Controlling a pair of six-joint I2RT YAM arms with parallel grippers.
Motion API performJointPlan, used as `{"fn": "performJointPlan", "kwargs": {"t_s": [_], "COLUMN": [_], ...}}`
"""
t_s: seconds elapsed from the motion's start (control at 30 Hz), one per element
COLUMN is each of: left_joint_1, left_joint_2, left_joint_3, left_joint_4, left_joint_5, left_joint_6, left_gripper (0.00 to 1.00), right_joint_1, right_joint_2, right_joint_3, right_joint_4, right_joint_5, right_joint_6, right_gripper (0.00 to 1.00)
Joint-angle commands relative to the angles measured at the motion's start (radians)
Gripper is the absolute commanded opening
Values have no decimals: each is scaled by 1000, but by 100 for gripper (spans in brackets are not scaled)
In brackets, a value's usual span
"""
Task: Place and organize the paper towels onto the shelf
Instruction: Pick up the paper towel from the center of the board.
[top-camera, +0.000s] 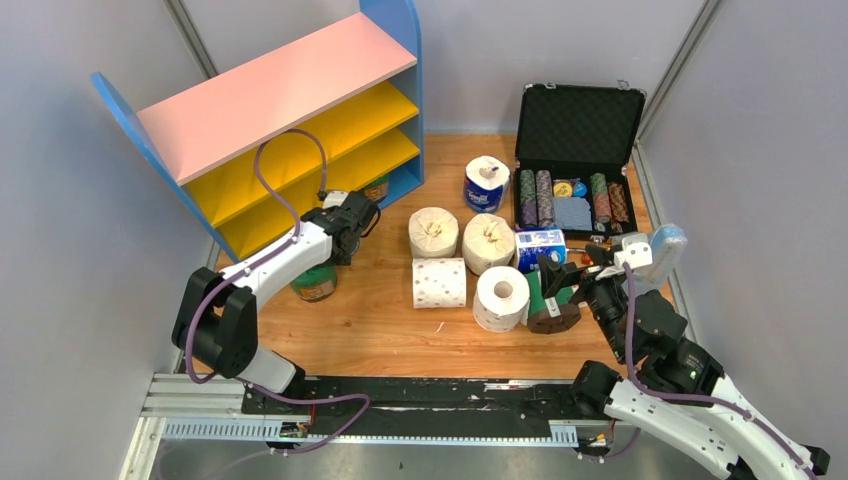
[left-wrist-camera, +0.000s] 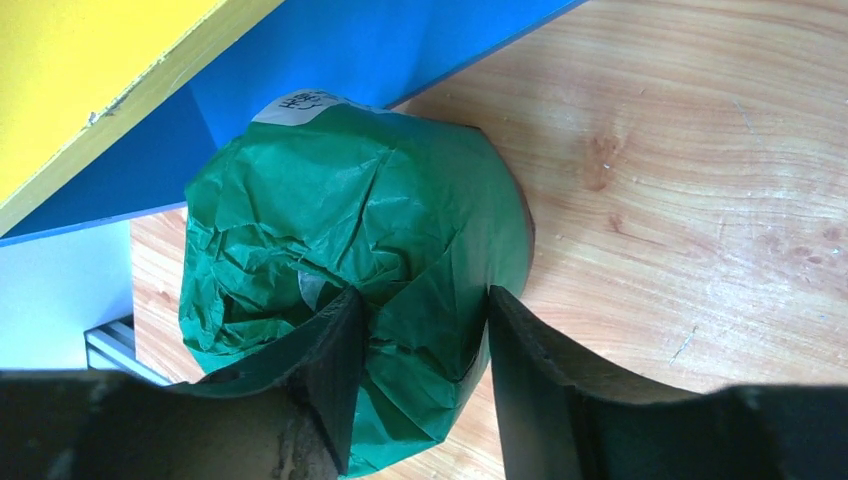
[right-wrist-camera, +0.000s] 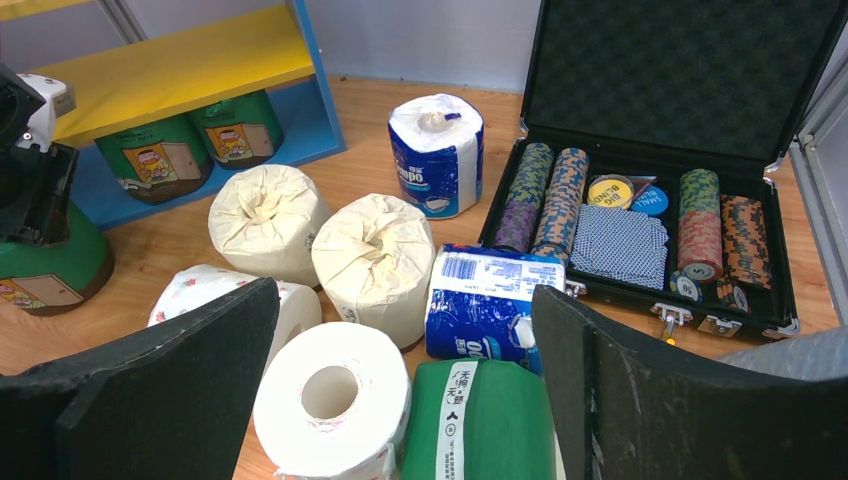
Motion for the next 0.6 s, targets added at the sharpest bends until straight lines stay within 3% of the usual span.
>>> {"fn": "performJointPlan", "kwargs": {"t_s": [0.0, 0.2, 0.33, 0.57], "left_joint_1": [-1, 0, 17, 93], "left_joint_2": [4, -35, -63, -111], "left_joint_3": [2, 43, 65, 44], "left_joint_4": [1, 44, 76, 183], "left_joint_5": [-25, -53, -51, 97], "left_joint_6": [-23, 104, 202, 325], "left_gripper": [50, 28, 25, 25], "right_joint_1": [-2, -3, -3, -2], "right_joint_2": [-11, -21, -29, -36], "right_joint_3": [-2, -2, -4, -4], "right_joint_4": [39, 39, 39, 38], "right_joint_5": [9, 11, 13, 13], "right_joint_6": [-11, -9, -9, -7], "right_gripper": [100, 100, 100, 100]}}
